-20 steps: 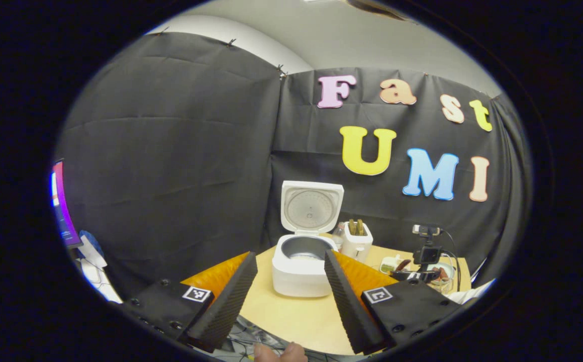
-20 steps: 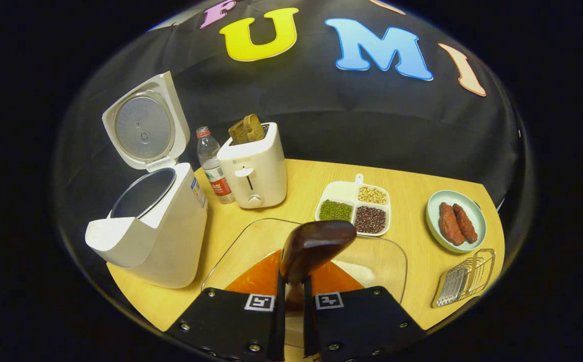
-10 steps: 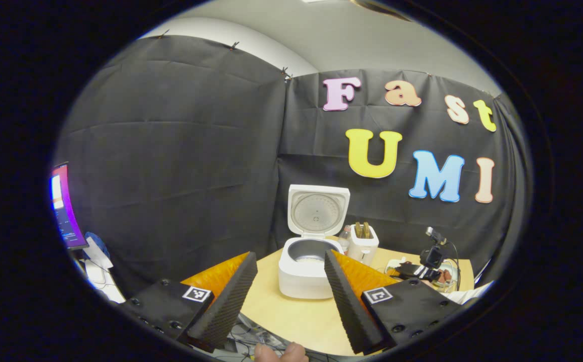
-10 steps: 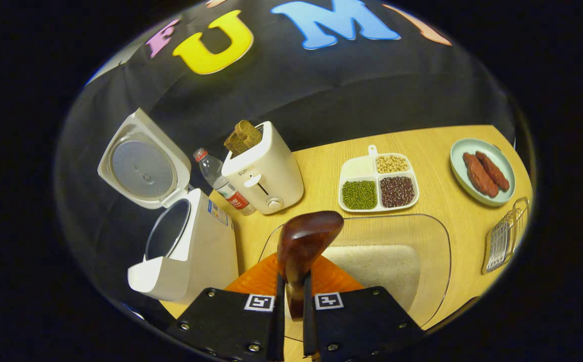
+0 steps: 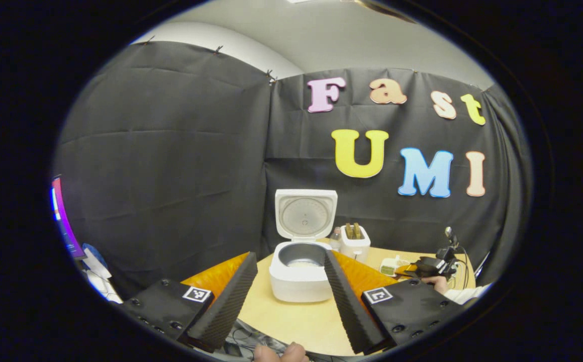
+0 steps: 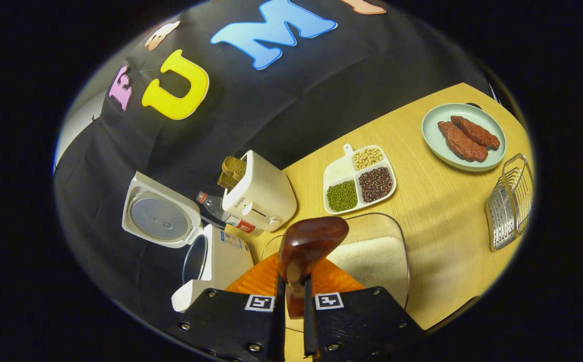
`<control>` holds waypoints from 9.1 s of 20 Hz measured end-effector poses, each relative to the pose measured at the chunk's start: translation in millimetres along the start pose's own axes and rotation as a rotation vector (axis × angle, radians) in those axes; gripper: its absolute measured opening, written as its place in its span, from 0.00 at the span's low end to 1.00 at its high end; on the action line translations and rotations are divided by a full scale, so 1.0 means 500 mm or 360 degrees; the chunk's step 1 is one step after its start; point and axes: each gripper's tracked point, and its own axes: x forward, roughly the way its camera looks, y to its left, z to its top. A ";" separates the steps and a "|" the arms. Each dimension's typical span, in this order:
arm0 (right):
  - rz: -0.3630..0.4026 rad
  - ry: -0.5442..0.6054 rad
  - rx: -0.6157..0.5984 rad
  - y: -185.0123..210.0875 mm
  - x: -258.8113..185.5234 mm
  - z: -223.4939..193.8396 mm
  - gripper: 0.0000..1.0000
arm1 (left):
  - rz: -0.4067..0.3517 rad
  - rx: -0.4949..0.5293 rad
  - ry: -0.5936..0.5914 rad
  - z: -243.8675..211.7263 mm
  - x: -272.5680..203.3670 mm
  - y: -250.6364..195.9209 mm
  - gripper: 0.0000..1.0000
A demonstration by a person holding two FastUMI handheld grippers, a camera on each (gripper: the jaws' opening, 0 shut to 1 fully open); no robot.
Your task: Close the left gripper, press the button to open the rice cooker; take a wooden spoon from the chopstick holder with the right hand, scoop a spoonful of rice and pour it into the rice cooker, then put the wooden spoon back into the chopstick holder.
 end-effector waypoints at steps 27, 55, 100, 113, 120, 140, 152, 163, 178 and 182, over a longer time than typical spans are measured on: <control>0.0496 0.0093 -0.0418 0.568 0.178 -0.093 0.14 | 0.0222 -0.0067 0.0006 -0.011 -0.032 0.159 0.88; 0.0436 -0.0230 -0.1687 0.682 0.187 -0.171 0.14 | 0.0342 -0.0171 -0.0007 -0.014 -0.073 0.272 0.88; -0.0213 -0.0378 0.0050 -0.413 -0.345 0.334 0.15 | -0.0090 -0.0085 0.0064 -0.020 -0.191 -0.246 0.88; -0.0397 -0.0380 -0.0393 -0.454 -0.252 0.273 0.15 | 0.0008 0.0034 0.0098 -0.024 -0.156 -0.246 0.94; -0.0477 -0.0386 -0.0810 -0.422 -0.279 0.247 0.34 | -0.0028 0.0033 -0.0005 0.031 -0.115 -0.271 0.89; -0.0803 -0.0649 -0.1037 -0.177 -0.512 0.084 0.94 | -0.0419 -0.0234 -0.0341 0.200 0.396 -0.077 0.89; -0.0848 -0.0504 -0.1031 -0.057 -0.562 -0.099 0.94 | -0.0290 -0.0268 -0.0340 0.302 0.882 -0.054 0.94; -0.0902 -0.0324 -0.1001 -0.074 -0.589 -0.208 0.94 | -0.0199 0.0141 -0.0026 0.139 1.138 -0.103 0.88; -0.0876 -0.0308 -0.1010 -0.048 -0.564 -0.222 0.94 | -0.0229 0.0093 0.0028 0.072 0.992 -0.117 0.91; -0.0882 -0.0304 -0.0995 -0.050 -0.553 -0.221 0.94 | -0.0259 0.0090 0.0011 0.008 0.917 -0.114 0.89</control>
